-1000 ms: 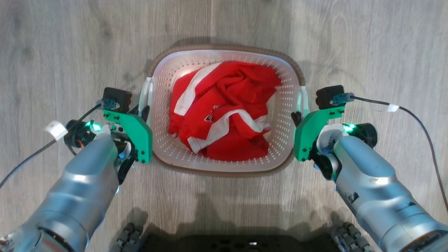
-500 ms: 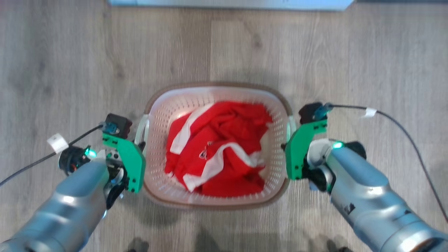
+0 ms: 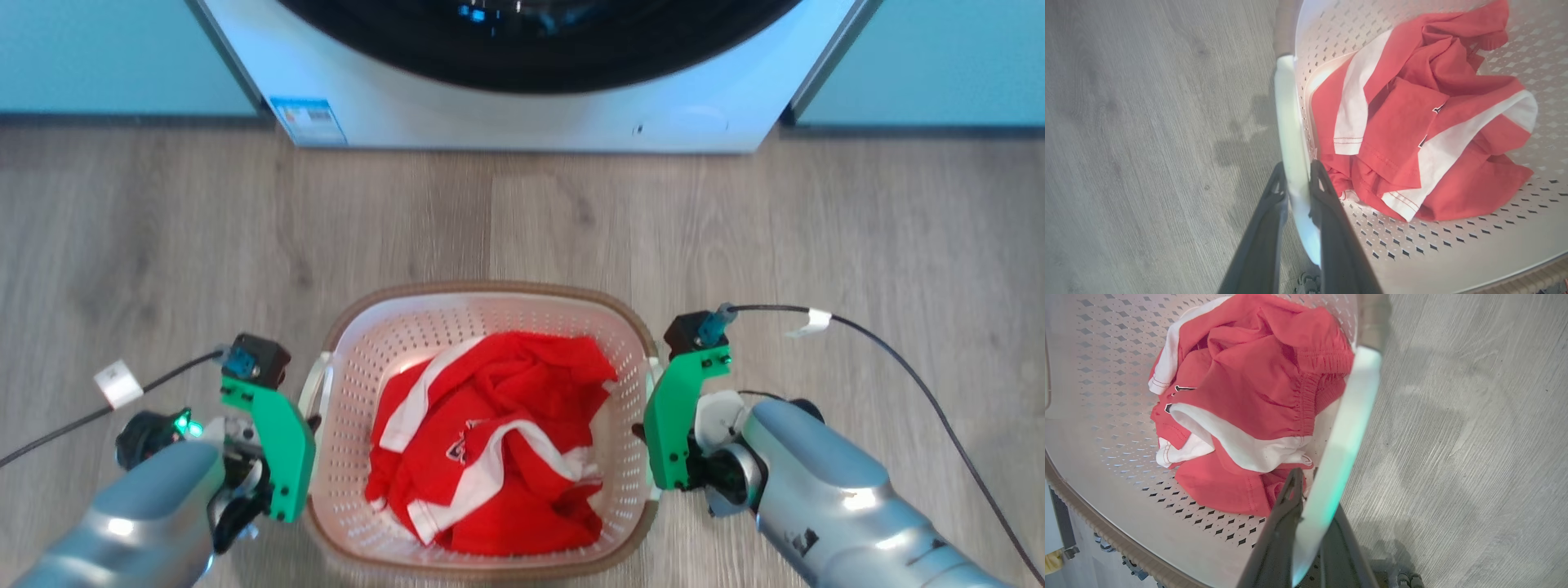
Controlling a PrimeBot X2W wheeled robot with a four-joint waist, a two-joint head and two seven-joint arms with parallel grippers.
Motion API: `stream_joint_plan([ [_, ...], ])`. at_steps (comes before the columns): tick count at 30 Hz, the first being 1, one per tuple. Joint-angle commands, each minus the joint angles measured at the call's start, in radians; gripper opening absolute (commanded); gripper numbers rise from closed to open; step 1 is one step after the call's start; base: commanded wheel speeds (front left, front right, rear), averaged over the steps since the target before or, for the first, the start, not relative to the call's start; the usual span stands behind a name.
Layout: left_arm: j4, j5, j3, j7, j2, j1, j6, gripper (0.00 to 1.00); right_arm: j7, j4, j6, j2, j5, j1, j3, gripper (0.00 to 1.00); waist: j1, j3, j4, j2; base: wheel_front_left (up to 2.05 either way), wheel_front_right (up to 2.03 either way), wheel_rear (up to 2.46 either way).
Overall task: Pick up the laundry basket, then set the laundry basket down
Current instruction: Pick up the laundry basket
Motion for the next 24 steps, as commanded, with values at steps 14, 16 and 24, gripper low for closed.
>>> stream_joint_plan([
  [14, -0.23, -0.052, -0.002, 0.106, 0.154, 0.081, -0.001, 0.0, 0.068, -0.115, 0.007, 0.026, 0.046, 0.086, 0.022, 0.0, 0.0001, -0.197, 0.019, 0.0, 0.0, 0.0, 0.0],
  [16, -0.269, -0.061, -0.001, 0.124, 0.175, 0.089, 0.013, 0.0, 0.076, -0.125, 0.007, 0.023, 0.049, 0.094, 0.02, 0.0, 0.0001, -0.211, 0.022, 0.0, 0.0, 0.0, 0.0],
  [24, -0.434, -0.082, -0.001, 0.183, 0.261, 0.12, 0.084, 0.0, 0.109, -0.16, 0.007, 0.021, 0.055, 0.123, 0.014, 0.0, 0.0001, -0.253, 0.029, 0.0, 0.0, 0.0, 0.0],
])
